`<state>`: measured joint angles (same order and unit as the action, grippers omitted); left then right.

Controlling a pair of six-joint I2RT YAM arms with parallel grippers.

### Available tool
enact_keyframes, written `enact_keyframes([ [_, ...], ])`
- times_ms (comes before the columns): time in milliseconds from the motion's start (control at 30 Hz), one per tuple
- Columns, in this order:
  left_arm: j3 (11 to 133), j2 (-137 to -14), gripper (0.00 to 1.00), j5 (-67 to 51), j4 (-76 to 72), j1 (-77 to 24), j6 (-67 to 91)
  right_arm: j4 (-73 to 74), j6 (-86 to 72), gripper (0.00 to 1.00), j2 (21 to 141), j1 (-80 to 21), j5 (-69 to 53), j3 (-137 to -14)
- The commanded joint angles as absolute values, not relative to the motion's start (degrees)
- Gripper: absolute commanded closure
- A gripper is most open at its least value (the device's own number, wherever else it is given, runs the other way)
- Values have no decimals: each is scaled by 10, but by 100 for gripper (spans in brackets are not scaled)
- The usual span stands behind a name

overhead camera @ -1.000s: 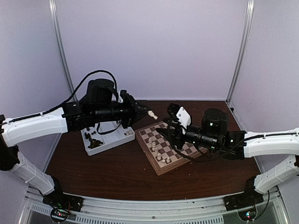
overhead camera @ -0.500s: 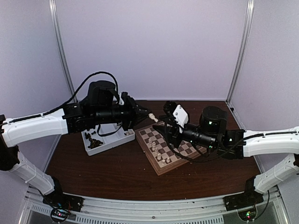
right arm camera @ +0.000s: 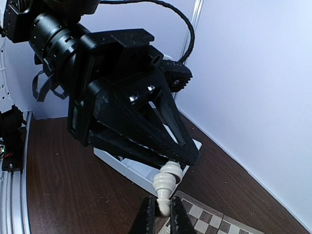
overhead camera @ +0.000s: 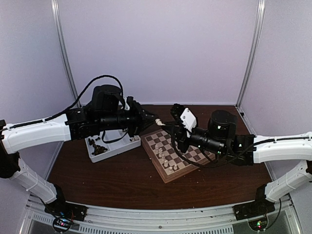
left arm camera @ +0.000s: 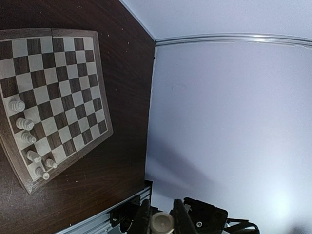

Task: Set up the chess pieces on the board
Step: Pick up the chess piece from the storage box, then place the chess piece on the chessboard.

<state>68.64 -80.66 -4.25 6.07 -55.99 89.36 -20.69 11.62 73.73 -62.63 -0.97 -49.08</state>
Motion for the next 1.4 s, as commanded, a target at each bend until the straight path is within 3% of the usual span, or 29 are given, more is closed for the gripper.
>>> enact_keyframes([
  [0, 678, -792, 100, -31, 40, -562, 898, -215, 110, 99, 738, -627, -3, -507],
  [300, 676, -755, 100, 88, 117, -552, 806, -163, 79, 100, 687, -628, -11, -480],
  [600, 670, -689, 100, 285, 231, -543, 503, 246, -73, 100, 676, -596, -11, -579],
  [767, 628, -663, 100, 293, 181, -543, 391, 423, -145, 100, 727, -562, -22, -650],
  [1000, 585, -652, 100, 273, 107, -543, 297, 465, -145, 100, 835, -516, -110, -715],
  [1367, 539, -646, 100, 212, 59, -543, 216, 552, -91, 100, 1052, -501, -138, -867],
])
